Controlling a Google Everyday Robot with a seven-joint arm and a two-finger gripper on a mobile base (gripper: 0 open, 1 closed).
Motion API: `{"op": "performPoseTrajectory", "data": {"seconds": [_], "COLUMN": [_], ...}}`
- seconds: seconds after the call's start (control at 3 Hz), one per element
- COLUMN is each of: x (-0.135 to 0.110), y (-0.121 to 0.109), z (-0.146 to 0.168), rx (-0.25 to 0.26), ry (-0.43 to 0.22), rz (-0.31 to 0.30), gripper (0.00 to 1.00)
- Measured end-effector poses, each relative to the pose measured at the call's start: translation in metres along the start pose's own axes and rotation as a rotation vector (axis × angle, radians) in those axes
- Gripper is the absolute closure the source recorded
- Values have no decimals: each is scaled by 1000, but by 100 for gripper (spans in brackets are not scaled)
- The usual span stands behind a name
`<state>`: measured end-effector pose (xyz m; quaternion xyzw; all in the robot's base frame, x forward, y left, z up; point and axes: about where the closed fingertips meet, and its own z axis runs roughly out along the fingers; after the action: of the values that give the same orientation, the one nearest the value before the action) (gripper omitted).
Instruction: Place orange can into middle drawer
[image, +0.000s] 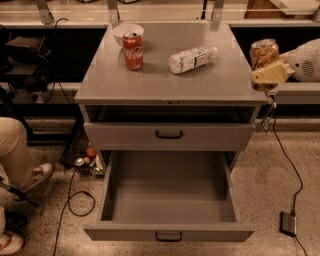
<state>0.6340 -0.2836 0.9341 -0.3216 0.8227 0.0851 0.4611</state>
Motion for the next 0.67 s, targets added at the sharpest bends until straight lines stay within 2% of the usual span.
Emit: {"op": "performPoseTrajectory", "data": {"seconds": [0.33,0.67], "x": [28,87], "y": [18,68], "z": [-10,-22], "rx": [-13,-76], "ry": [111,262], "rz": [-53,-81], "gripper": [100,100]}}
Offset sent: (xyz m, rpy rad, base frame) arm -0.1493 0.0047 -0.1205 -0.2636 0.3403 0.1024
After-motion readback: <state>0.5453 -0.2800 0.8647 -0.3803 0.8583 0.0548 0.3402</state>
